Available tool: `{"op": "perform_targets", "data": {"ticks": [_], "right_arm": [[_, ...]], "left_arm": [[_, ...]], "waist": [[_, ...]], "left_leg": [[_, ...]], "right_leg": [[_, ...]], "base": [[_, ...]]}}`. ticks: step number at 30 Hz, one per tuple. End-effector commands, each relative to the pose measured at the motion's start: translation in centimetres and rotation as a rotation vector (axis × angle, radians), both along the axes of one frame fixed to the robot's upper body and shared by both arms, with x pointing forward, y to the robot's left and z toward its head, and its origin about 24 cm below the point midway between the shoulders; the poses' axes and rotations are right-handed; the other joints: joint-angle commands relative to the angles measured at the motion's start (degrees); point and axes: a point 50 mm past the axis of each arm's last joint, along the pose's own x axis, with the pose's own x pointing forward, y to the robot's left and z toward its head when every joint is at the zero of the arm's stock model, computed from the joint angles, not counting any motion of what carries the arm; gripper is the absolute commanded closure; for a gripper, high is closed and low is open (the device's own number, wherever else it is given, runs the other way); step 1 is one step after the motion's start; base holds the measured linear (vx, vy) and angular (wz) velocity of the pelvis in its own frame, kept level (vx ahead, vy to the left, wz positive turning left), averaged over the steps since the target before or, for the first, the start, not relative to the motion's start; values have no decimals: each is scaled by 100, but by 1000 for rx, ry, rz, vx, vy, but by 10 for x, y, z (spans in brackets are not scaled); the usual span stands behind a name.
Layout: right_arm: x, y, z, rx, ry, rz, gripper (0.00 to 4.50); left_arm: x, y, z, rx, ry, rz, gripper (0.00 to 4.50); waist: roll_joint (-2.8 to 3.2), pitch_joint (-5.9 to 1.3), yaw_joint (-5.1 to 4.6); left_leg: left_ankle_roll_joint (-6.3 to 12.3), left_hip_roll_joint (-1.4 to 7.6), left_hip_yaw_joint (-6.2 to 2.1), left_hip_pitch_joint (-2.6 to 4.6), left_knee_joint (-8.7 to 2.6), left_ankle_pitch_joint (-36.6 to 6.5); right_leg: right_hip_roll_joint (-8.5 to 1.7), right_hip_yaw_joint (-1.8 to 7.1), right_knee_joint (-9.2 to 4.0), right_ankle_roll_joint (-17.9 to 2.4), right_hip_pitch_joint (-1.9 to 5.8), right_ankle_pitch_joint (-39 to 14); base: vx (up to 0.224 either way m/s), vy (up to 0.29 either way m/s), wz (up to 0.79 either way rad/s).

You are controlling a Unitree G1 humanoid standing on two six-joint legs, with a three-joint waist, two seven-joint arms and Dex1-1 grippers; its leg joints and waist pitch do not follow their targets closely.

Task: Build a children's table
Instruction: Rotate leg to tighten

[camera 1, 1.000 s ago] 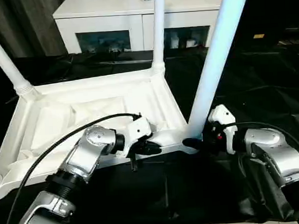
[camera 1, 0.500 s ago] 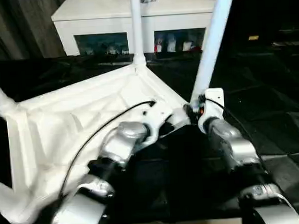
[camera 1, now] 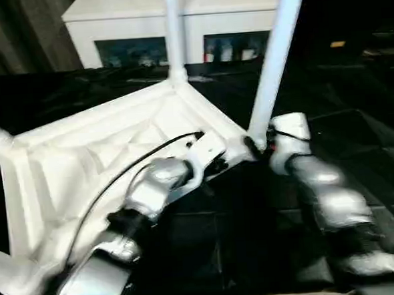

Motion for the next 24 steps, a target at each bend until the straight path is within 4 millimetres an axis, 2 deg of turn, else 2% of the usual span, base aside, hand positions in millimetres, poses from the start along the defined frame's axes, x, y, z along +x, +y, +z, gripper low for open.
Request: {"op": "perform_targets", "data": {"ticks": [1, 2, 3, 4, 5, 7, 9, 10, 12, 13, 14, 16, 19, 20, 24], "right_arm": [[-15, -4, 6, 17, 38, 177, 11], [-17, -6, 7, 17, 42, 201, 4], [-22, -8, 8, -6, 37, 259, 4], [-26, -10, 8, -20, 43, 305, 4], [-33, -11, 8, -28, 64, 373, 4], [-37, -11, 7, -23, 92, 427, 4], [-42, -10, 5, -47, 116, 498, 4], [-42, -10, 4, -53, 120, 506, 4], [-42, -8, 3, -54, 132, 526, 4], [-40, -6, 0, -52, 141, 530, 4], [-39, -5, -1, -52, 147, 535, 4], [-39, -4, -6, -85, 165, 549, 4], [-39, -5, -12, -138, 187, 572, 38], [-38, -5, -13, -138, 189, 563, 38], [-34, -7, -12, -131, 185, 551, 77]], "left_arm": [[-7, 12, -7, 43, 37, -75, 450], [-8, 13, -7, 41, 43, -88, 450], [-11, 14, -6, 38, 45, -137, 450], [-15, 14, -5, 34, 43, -190, 450], [-21, 16, -5, 33, 70, -255, 450], [-25, 18, -4, 41, 85, -304, 450], [-29, 21, -2, 38, 97, -347, 450], [-30, 21, -2, 36, 98, -353, 450], [-31, 22, 1, 24, 101, -366, 450], [-31, 22, 2, 22, 101, -368, 450], [-31, 23, 2, 22, 103, -369, 450], [-32, 24, 3, 23, 104, -371, 450], [-32, 26, 3, 24, 104, -364, 450], [-32, 27, 3, 24, 104, -362, 450], [-32, 30, 4, 27, 106, -356, 450]], "waist": [[5, -373, 39], [-18, -351, 49], [0, -349, 49], [-7, -349, 47], [24, -345, 41], [20, -354, 46], [25, -328, 53], [27, -321, 72], [30, -322, 91], [-24, -323, 90], [-2, -330, 98], [-24, -331, 93], [-52, -341, 96], [-38, -345, 100], [-44, -354, 92]], "left_leg": [[672, 272, -117, 125, -392, -828], [596, 296, -115, 129, -411, -1011], [554, 296, -121, 133, -420, -1098], [456, 299, -126, 143, -427, -1241], [405, 306, -130, 143, -438, -1280], [385, 307, -132, 154, -434, -1277], [347, 314, -125, 161, -450, -1386], [284, 322, -116, 199, -457, -1488], [213, 320, -117, 198, -467, -1499], [213, 318, -113, 189, -468, -1475], [189, 312, -121, 183, -468, -1430], [197, 302, -122, 168, -462, -1362], [262, 298, -115, 152, -443, -1201], [312, 295, -117, 144, -437, -1092], [424, 297, -115, 142, -422, -983]], "right_leg": [[-279, 110, -251, -1574, 360, -224], [-287, 119, -276, -1554, 346, -436], [-292, 116, -286, -1561, 336, -554], [-289, 113, -302, -1538, 334, -731], [-289, 119, -304, -1532, 326, -779], [-289, 121, -290, -1560, 323, -735], [-289, 120, -305, -1576, 294, -901], [-285, 124, -332, -1552, 272, -1082], [-281, 129, -327, -1510, 273, -1137], [-280, 128, -329, -1497, 278, -1128], [-293, 124, -312, -1482, 274, -1137], [-298, 122, -305, -1468, 282, -1127], [-308, 125, -295, -1470, 297, -993], [-308, 125, -282, -1486, 302, -893], [-306, 118, -265, -1527, 310, -790]], "base": [[0, 0, 0], [0, 0, 0], [0, 0, 0], [0, 0, 0], [0, 0, 0], [0, 0, 0], [0, 0, 0], [0, 0, 0], [0, 0, 0], [0, 0, 0], [0, 0, 0], [0, 0, 0], [0, 0, 0], [0, 0, 0], [0, 0, 0]]}}
